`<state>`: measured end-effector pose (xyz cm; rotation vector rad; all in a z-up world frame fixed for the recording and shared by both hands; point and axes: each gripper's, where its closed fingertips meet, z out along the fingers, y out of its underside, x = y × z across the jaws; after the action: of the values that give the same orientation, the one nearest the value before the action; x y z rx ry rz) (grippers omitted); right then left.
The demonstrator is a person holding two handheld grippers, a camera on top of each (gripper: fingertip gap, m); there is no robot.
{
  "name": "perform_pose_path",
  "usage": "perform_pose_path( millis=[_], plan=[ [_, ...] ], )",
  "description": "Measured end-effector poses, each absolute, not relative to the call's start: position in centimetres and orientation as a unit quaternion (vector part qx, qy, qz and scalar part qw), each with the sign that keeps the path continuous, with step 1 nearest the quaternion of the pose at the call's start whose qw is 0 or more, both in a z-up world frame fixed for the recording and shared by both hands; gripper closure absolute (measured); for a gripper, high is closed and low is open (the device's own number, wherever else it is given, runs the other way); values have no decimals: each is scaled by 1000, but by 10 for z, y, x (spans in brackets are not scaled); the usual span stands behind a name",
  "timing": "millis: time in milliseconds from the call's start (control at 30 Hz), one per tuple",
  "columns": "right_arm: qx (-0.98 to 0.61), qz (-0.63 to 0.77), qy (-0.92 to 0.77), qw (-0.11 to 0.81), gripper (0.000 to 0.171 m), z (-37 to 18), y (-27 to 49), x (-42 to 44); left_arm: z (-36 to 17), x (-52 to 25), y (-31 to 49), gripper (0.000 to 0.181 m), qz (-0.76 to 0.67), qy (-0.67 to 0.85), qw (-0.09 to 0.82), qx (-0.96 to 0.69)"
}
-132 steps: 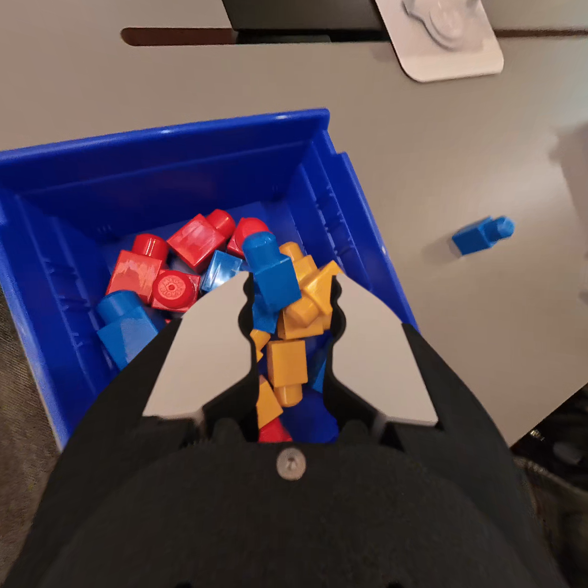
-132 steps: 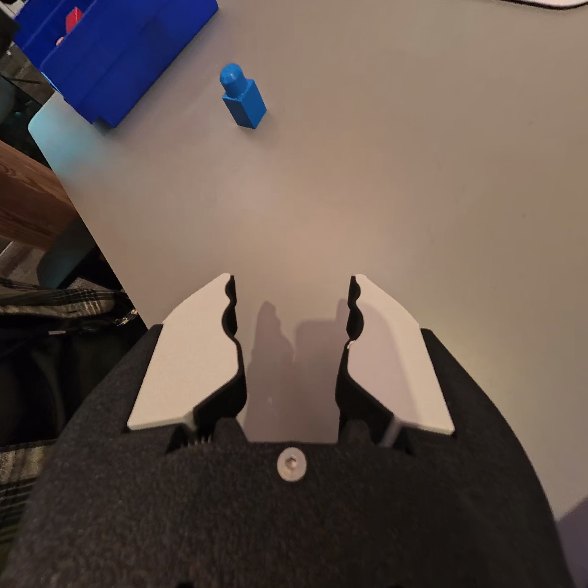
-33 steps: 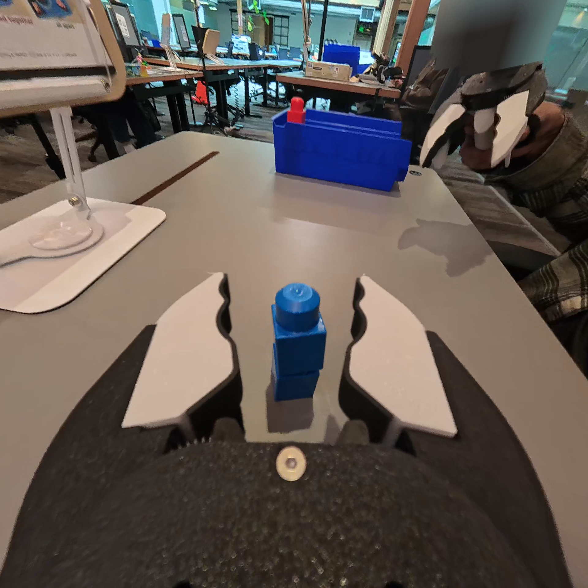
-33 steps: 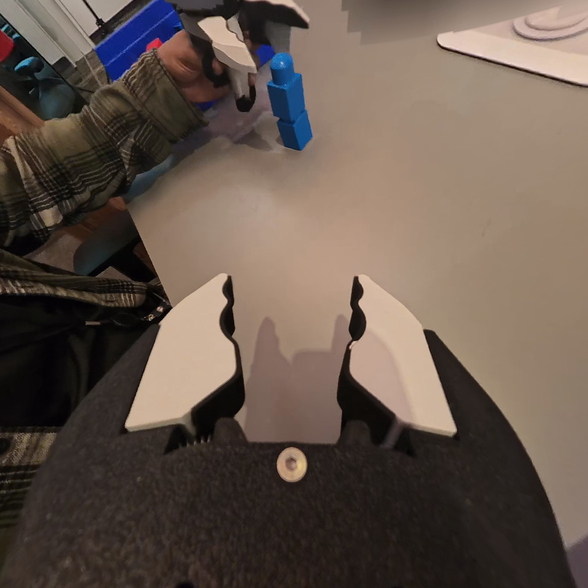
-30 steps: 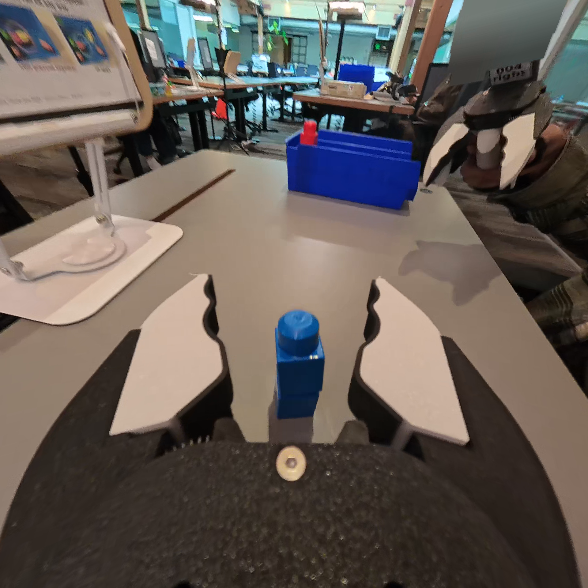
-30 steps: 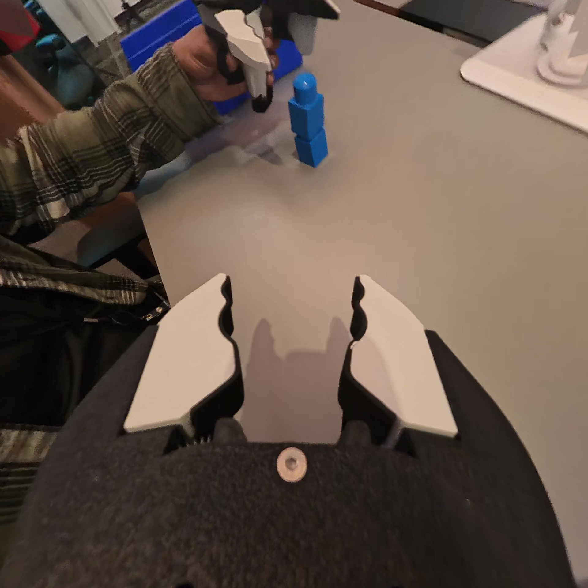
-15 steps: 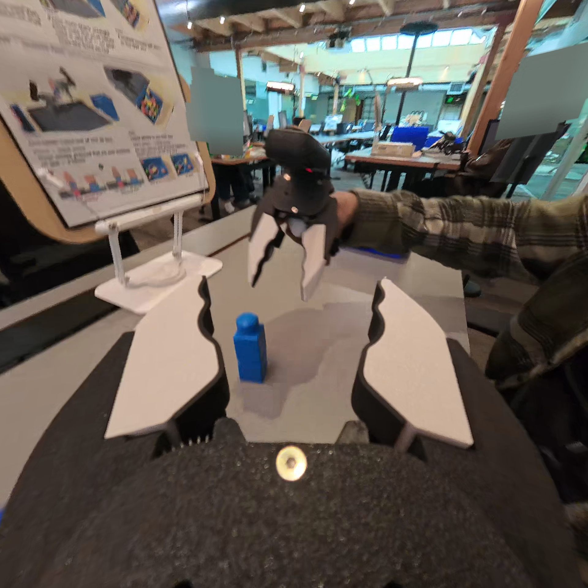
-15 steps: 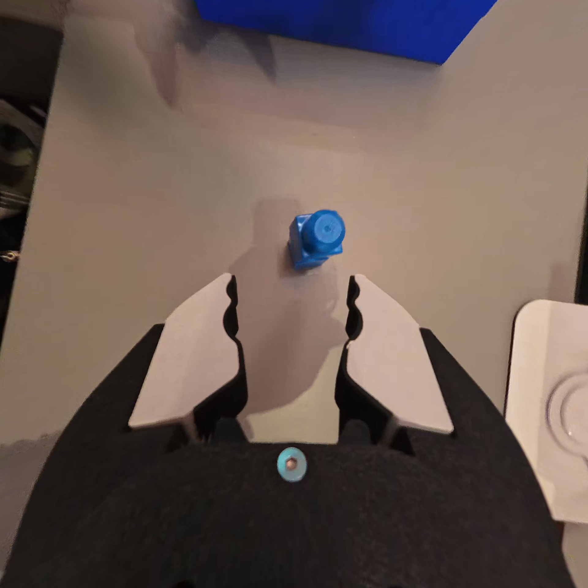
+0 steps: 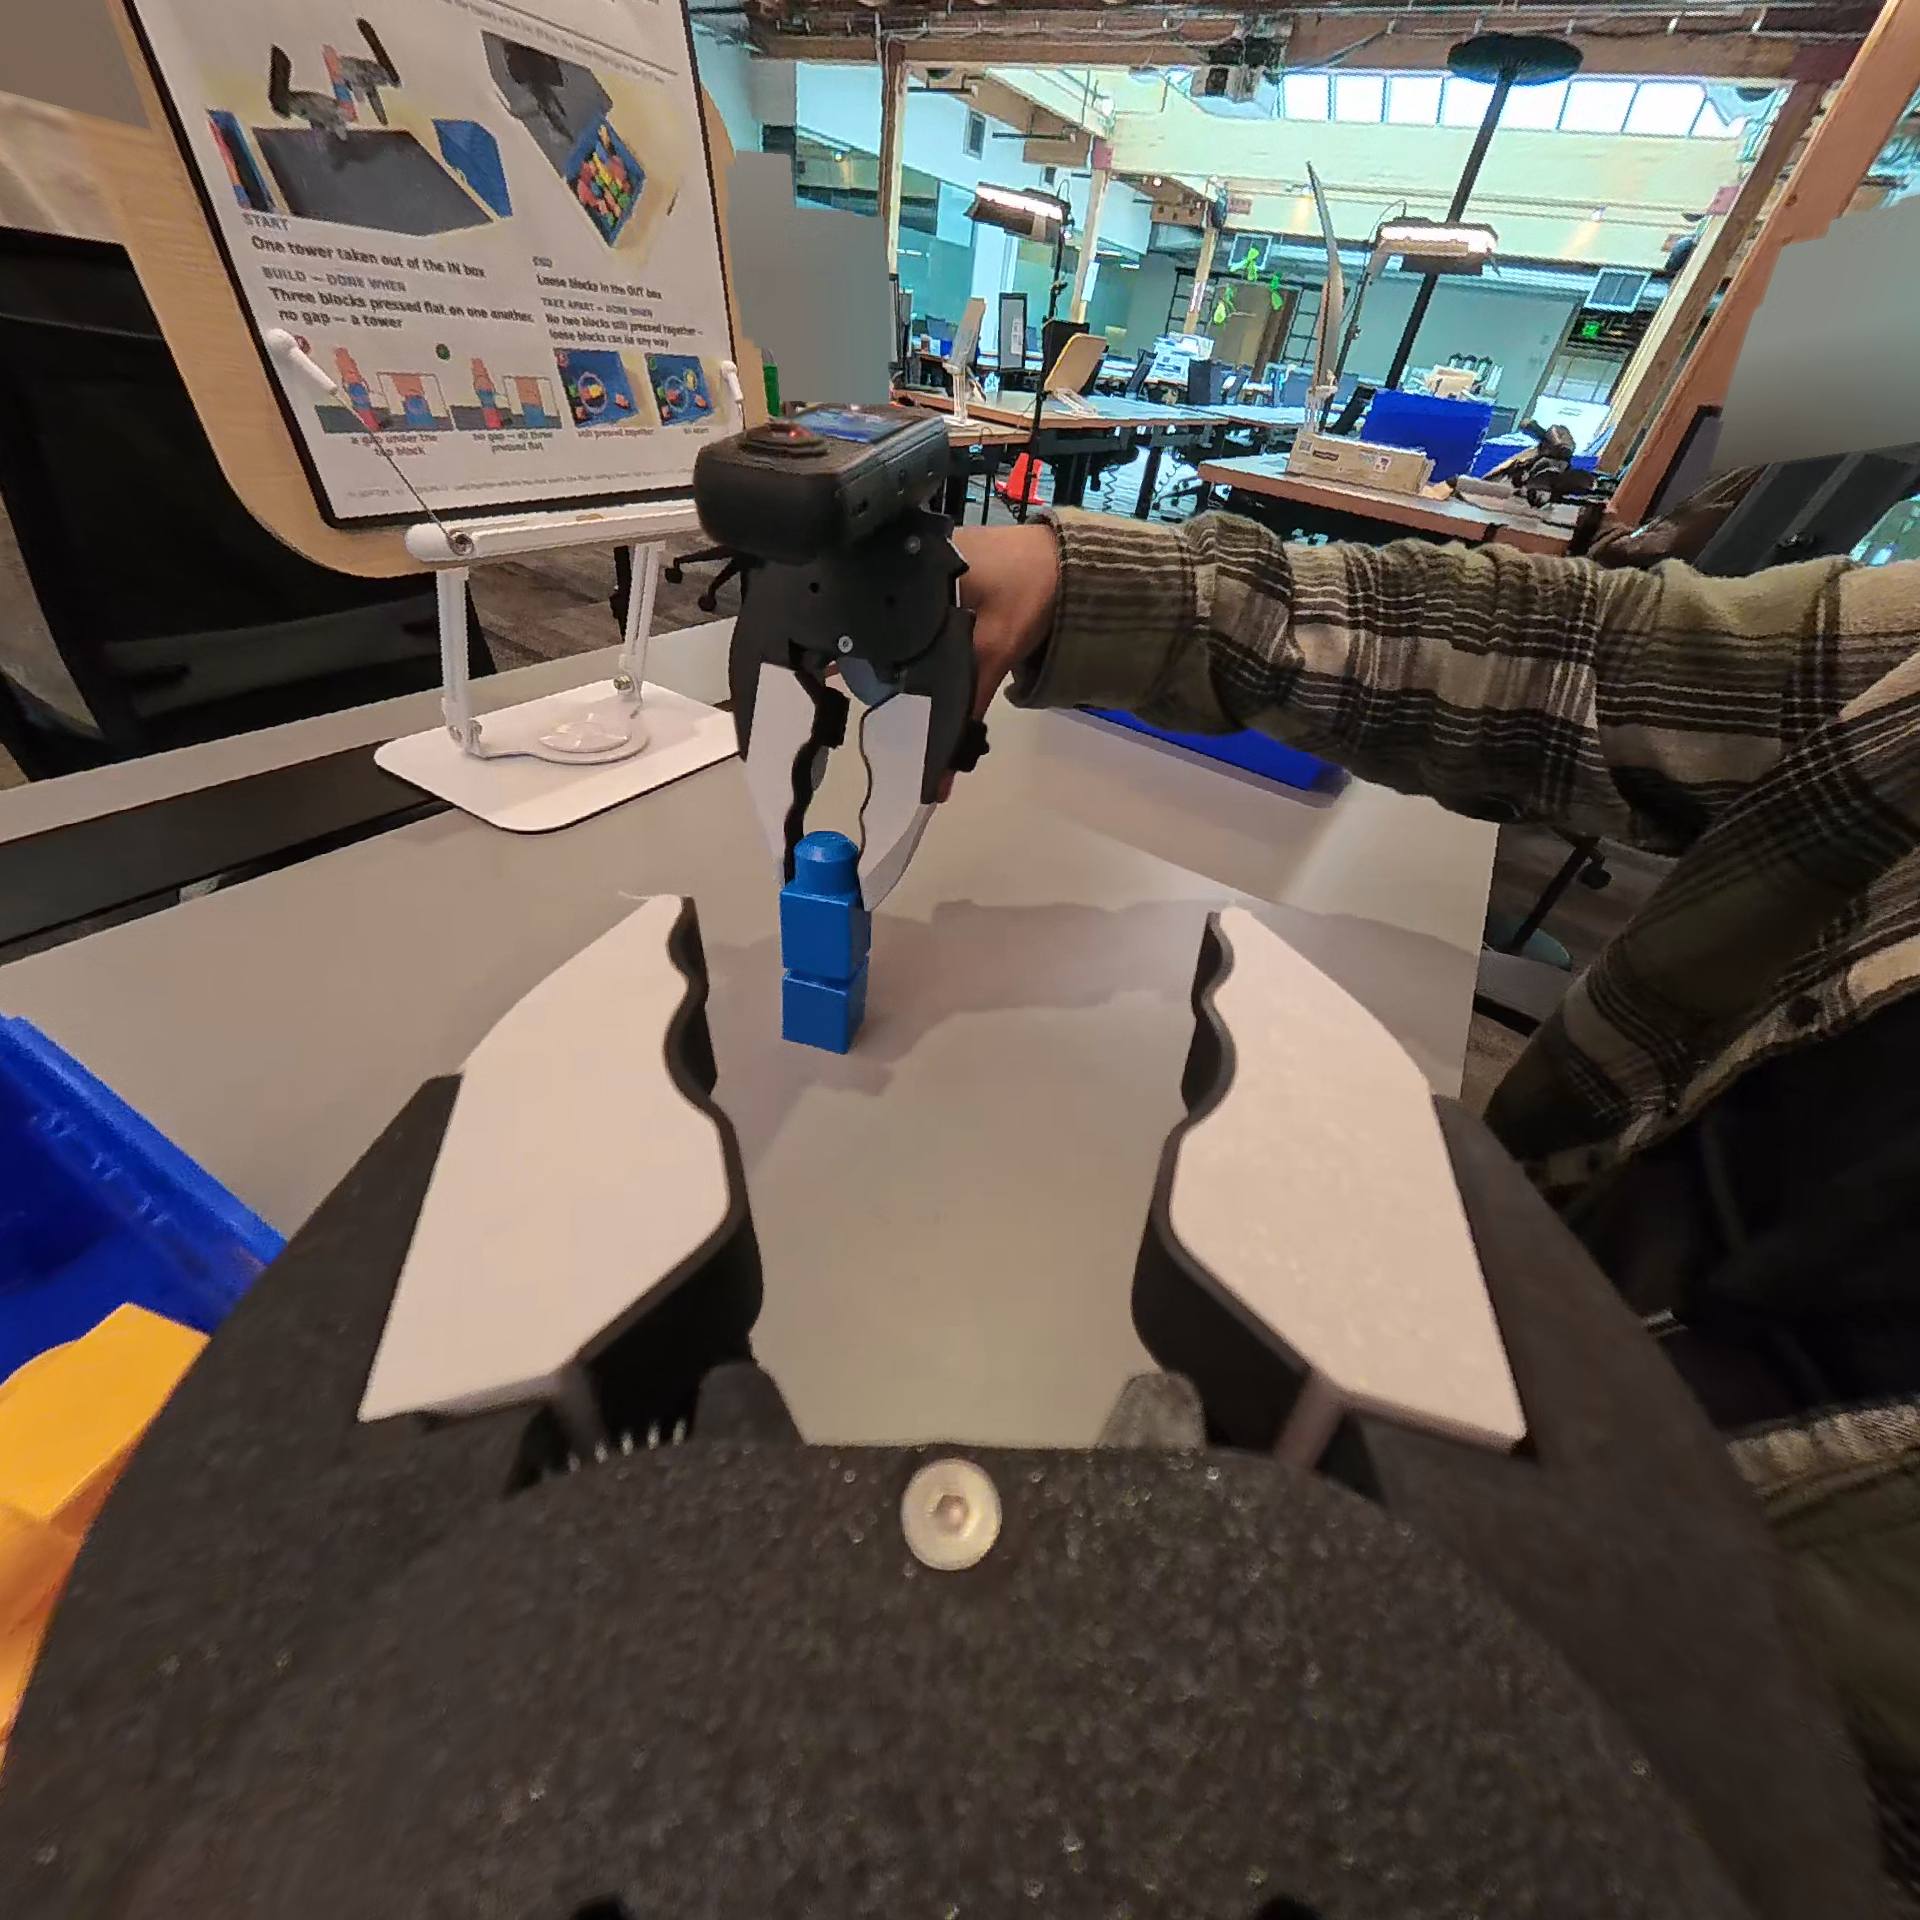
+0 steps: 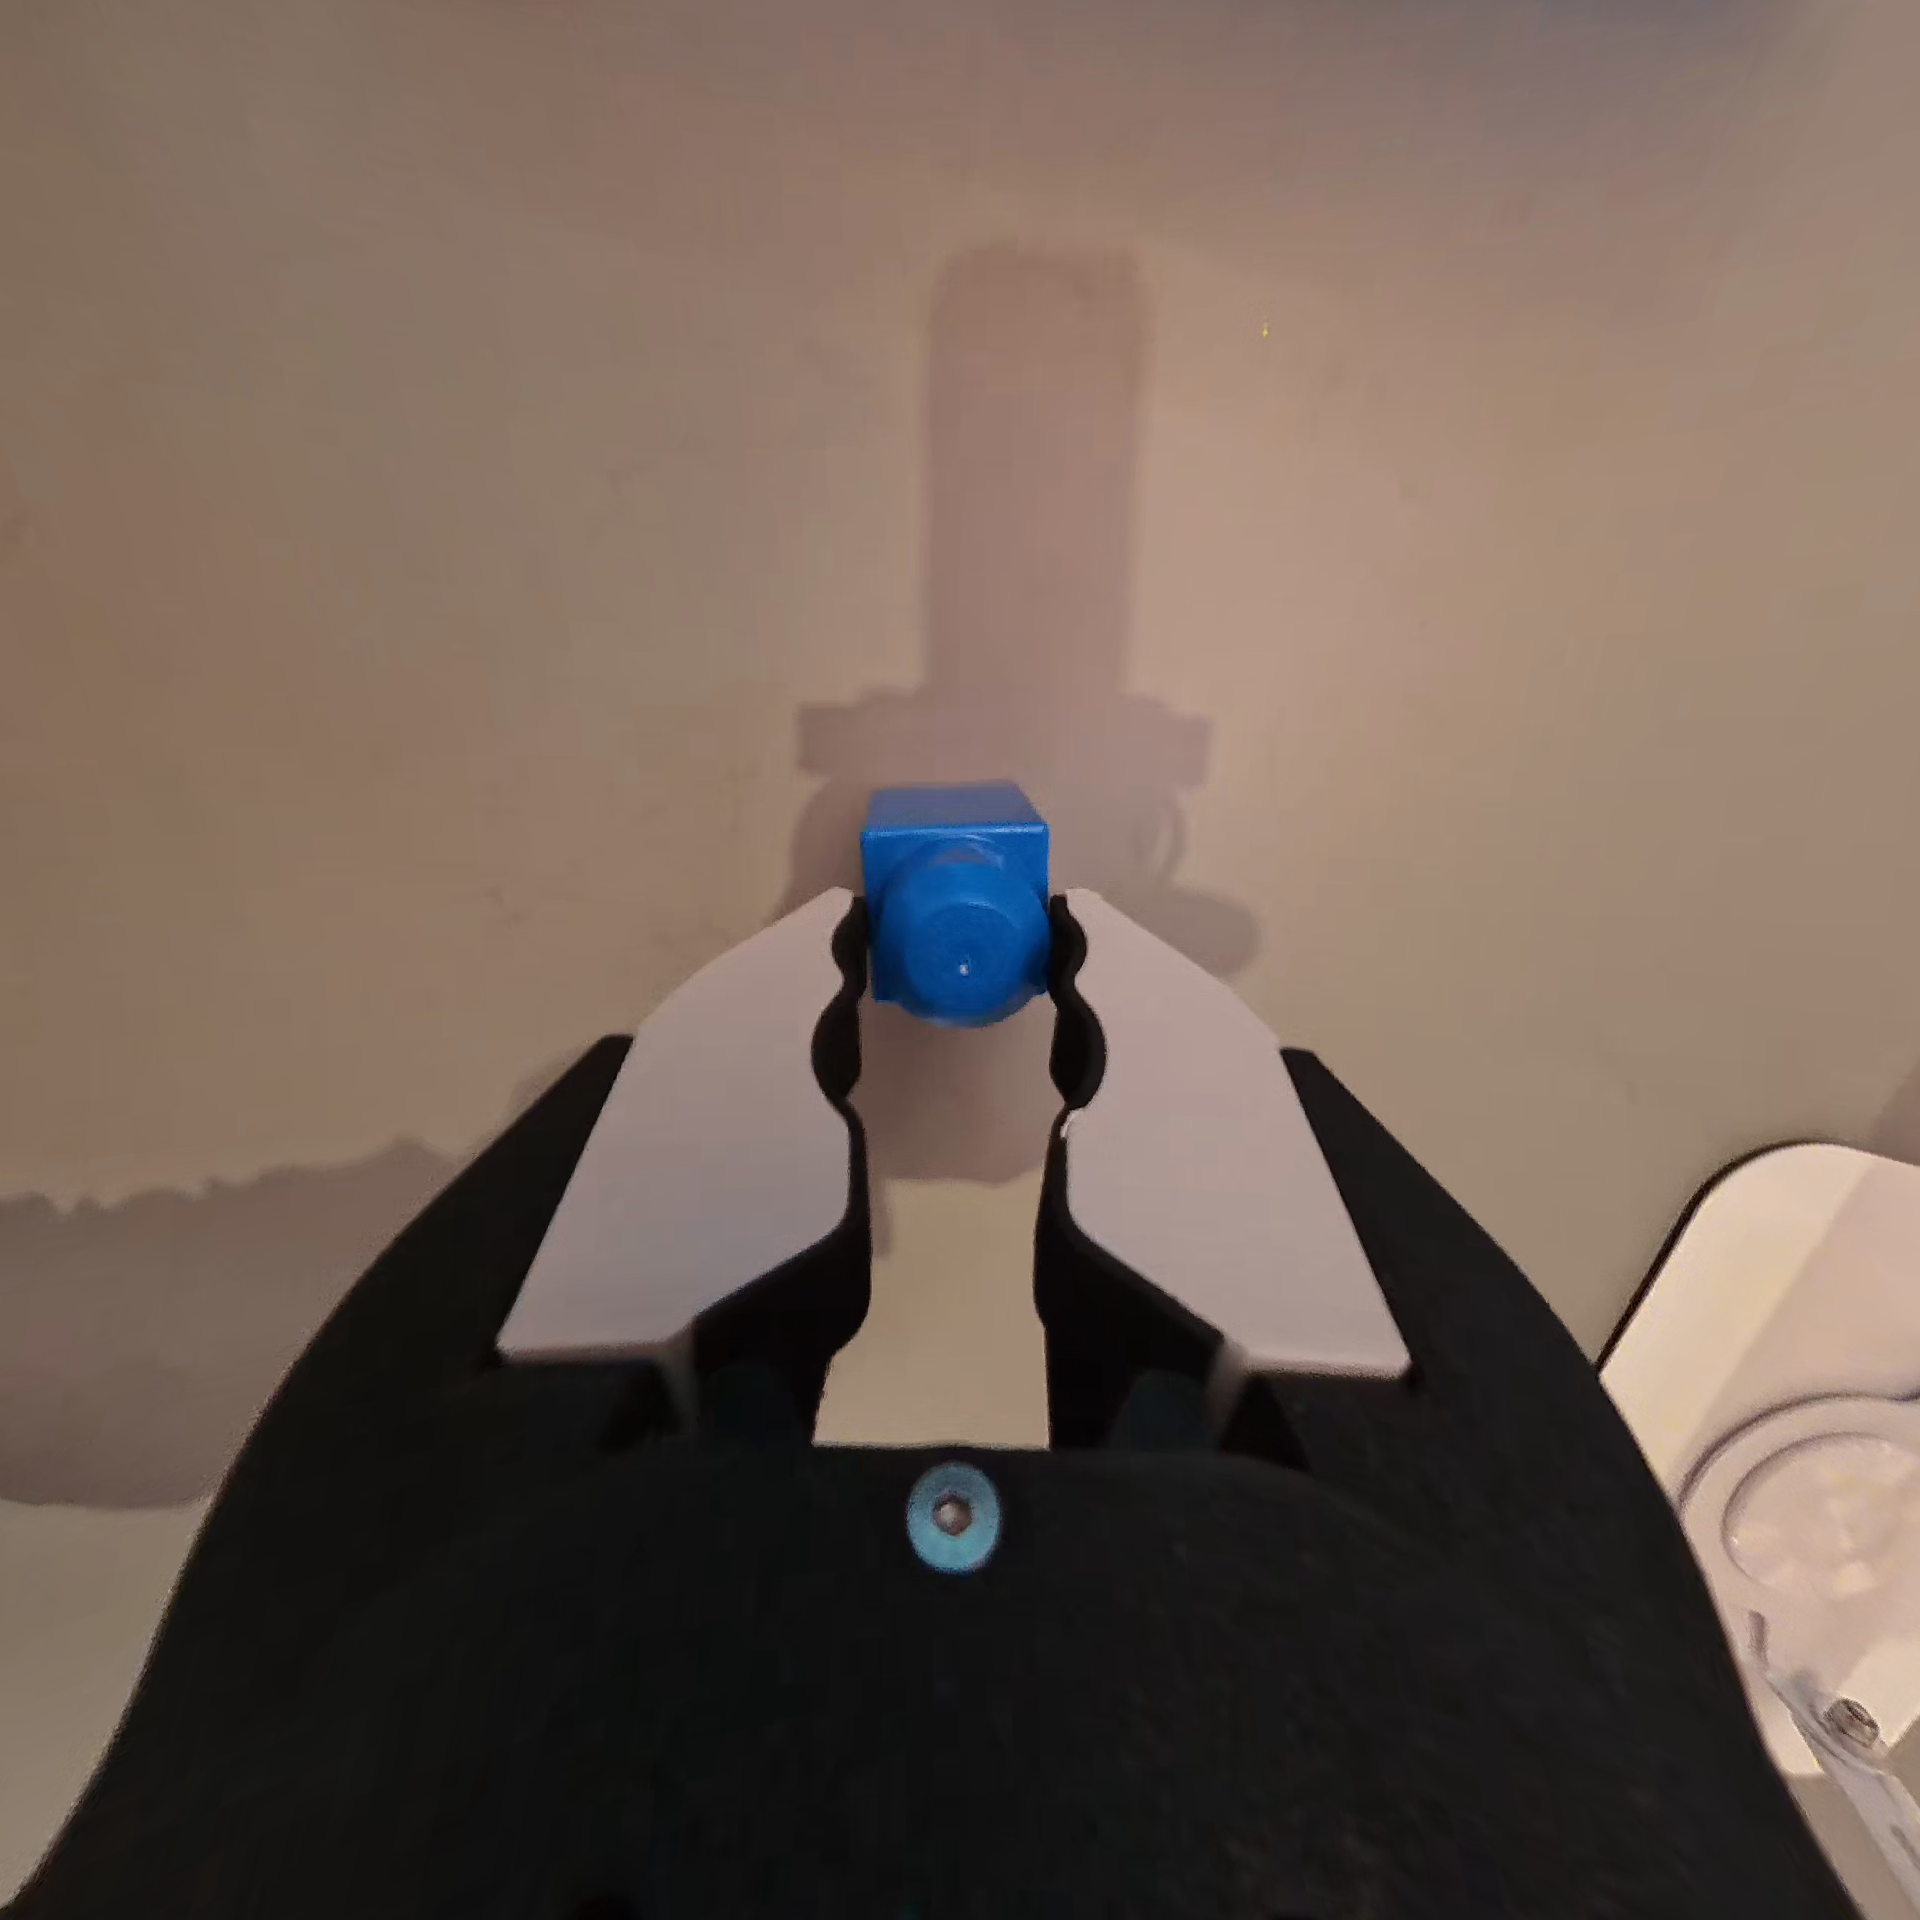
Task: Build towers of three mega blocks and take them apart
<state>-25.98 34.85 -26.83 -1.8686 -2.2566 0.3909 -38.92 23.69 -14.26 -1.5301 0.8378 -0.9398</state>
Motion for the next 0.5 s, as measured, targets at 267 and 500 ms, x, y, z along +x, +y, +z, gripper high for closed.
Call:
perform_pose_path(
  millis=[267,500],
  plan=[
    [-645,85,-758,55,139,-272,346,-259,-150,-392,239,96,-388,355,546,-652],
    [-642,23,-765,31,139,-275,345,-259,-152,-397,239,100,-385,350,544,-658]
  ],
)
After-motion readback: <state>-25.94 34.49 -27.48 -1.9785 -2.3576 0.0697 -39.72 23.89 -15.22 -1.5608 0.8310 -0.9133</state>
